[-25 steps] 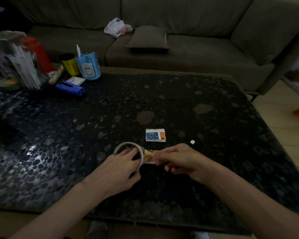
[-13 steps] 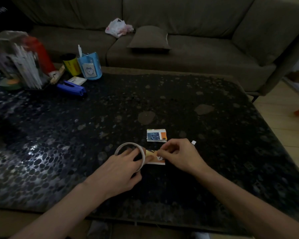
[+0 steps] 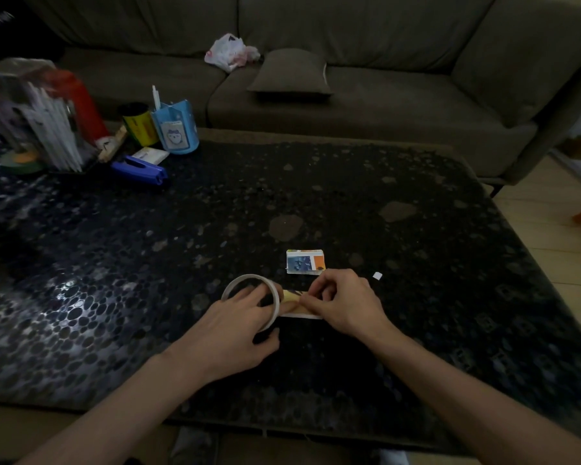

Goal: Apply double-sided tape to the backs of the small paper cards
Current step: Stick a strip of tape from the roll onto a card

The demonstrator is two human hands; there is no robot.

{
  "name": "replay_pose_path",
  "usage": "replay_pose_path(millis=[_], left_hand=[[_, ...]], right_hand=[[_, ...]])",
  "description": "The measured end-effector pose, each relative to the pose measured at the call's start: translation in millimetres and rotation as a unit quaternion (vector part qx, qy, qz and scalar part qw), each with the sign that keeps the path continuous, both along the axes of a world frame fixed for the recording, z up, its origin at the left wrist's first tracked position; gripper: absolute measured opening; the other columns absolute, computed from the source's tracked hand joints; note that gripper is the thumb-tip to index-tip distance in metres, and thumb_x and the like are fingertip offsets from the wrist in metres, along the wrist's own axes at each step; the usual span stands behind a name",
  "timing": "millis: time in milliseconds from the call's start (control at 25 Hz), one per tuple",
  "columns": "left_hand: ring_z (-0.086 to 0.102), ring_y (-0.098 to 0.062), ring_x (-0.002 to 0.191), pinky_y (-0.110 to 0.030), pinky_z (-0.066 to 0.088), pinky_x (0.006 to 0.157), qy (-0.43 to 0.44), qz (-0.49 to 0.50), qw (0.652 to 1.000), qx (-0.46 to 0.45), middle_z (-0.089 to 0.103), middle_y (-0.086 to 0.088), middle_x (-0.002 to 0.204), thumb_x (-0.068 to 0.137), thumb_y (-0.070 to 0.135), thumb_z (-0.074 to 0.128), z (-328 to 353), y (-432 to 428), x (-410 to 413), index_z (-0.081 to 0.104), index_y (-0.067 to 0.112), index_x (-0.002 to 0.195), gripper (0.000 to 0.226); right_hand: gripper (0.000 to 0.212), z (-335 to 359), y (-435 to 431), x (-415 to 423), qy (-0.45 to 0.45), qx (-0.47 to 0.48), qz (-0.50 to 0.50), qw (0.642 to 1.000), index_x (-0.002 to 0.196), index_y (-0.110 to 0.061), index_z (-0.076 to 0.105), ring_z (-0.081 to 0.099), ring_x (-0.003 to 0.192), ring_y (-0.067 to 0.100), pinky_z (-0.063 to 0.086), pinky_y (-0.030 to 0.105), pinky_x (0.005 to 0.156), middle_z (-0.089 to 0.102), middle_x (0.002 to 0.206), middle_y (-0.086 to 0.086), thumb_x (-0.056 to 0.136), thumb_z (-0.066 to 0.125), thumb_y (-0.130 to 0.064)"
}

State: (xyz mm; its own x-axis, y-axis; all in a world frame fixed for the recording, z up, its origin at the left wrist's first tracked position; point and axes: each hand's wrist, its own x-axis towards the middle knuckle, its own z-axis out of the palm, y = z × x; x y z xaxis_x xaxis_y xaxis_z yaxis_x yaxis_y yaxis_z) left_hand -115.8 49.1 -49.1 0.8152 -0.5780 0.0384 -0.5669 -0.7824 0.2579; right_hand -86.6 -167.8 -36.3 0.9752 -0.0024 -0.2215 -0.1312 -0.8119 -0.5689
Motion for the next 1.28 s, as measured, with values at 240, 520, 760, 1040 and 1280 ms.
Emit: replay_pose_path(millis=[240, 520, 760, 1040, 1280], left_hand=[[0.044, -0.006, 0.134, -0.028, 0.053, 0.088, -0.02, 0.001, 1.0, -0.011, 0.034, 0.017, 0.149, 0.091, 0.074, 0.026, -5.0, -0.1, -1.6, 0.024, 0.051, 0.154, 0.068], [0.048, -0.01, 0.132, -0.031, 0.055, 0.086, -0.032, -0.006, 0.999, -0.005, 0.038, 0.012, 0.151, 0.095, 0.072, 0.028, -6.7, 0.1, -1.9, 0.033, 0.045, 0.152, 0.064], [0.047, -0.01, 0.132, -0.029, 0.055, 0.086, -0.032, -0.02, 0.999, 0.01, 0.037, 0.01, 0.154, 0.097, 0.069, 0.028, -5.0, 2.1, -2.4, 0.024, 0.046, 0.156, 0.064], [0.04, -0.009, 0.141, -0.032, 0.056, 0.093, -0.029, -0.028, 0.999, 0.036, 0.032, 0.015, 0.159, 0.099, 0.062, 0.024, 0.3, 7.7, -2.5, 0.044, 0.038, 0.154, 0.063], [0.043, -0.011, 0.14, -0.033, 0.056, 0.095, -0.032, -0.034, 0.999, 0.024, 0.036, 0.011, 0.16, 0.103, 0.054, 0.038, 5.2, 6.2, -3.1, 0.041, 0.038, 0.155, 0.055]], right_hand=[[0.016, 0.9, -4.4, 4.5, 0.021, 0.029, 0.0, 0.999, 0.088, -0.036, 0.067, 0.067, 0.074, 0.002, 0.052, 0.021, 0.065, 0.07, 0.081, -0.01, 0.087, 0.083, -0.038], [0.018, 4.5, -6.0, 10.8, 0.057, 0.078, -0.025, 0.995, 0.09, -0.035, 0.066, 0.069, 0.077, 0.001, 0.053, 0.021, 0.067, 0.072, 0.083, -0.009, 0.086, 0.082, -0.043], [0.026, -3.7, -0.5, 4.3, 0.005, 0.005, -0.023, 1.0, 0.088, -0.037, 0.062, 0.063, 0.067, -0.001, 0.045, 0.02, 0.058, 0.067, 0.075, -0.012, 0.082, 0.085, -0.048], [0.026, -5.2, 0.8, 5.8, 0.009, 0.001, -0.03, 1.0, 0.086, -0.039, 0.06, 0.065, 0.07, 0.0, 0.051, 0.023, 0.062, 0.067, 0.077, -0.012, 0.082, 0.085, -0.047], [0.027, 0.7, -8.6, 10.9, 0.036, 0.041, -0.021, 0.998, 0.087, -0.038, 0.061, 0.066, 0.069, 0.002, 0.054, 0.024, 0.067, 0.07, 0.075, -0.009, 0.081, 0.087, -0.036]])
